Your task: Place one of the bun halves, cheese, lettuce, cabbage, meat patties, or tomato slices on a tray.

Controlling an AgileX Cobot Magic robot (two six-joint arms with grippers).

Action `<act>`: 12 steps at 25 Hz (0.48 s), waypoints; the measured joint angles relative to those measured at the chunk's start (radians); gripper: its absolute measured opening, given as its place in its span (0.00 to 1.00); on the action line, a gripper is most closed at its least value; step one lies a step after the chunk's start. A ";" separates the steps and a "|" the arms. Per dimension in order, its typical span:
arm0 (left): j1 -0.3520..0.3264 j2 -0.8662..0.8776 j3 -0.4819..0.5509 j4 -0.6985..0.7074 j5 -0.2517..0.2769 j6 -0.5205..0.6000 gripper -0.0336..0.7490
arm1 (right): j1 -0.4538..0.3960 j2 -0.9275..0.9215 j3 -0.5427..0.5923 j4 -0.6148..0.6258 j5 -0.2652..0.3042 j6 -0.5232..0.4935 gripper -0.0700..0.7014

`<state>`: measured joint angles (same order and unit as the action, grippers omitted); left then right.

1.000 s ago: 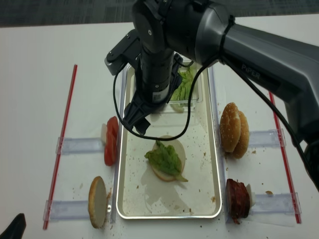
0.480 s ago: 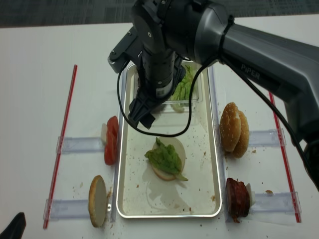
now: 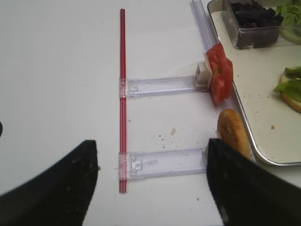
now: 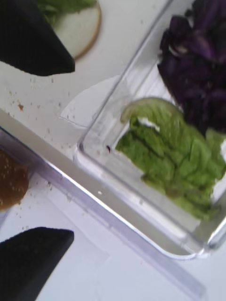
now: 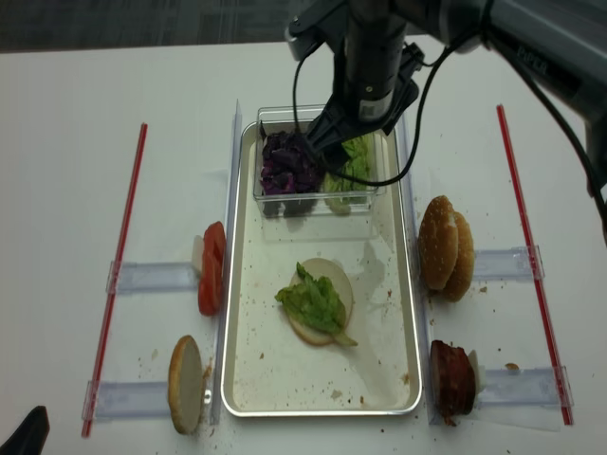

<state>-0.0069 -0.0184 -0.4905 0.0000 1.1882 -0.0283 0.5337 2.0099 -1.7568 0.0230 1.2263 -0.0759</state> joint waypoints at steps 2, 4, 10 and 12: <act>0.000 0.000 0.000 0.000 0.000 0.000 0.62 | -0.051 0.000 0.000 0.000 0.000 0.000 0.95; 0.000 0.000 0.000 0.000 0.000 0.000 0.62 | -0.108 0.000 0.000 0.002 0.000 0.002 0.95; 0.000 0.000 0.000 0.000 0.000 0.000 0.62 | -0.275 0.000 0.000 0.002 0.000 0.002 0.95; 0.000 0.000 0.000 0.000 0.000 0.000 0.62 | -0.330 0.000 0.000 0.002 0.000 0.002 0.95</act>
<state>-0.0069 -0.0184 -0.4905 0.0000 1.1882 -0.0283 0.2038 2.0099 -1.7568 0.0248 1.2263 -0.0736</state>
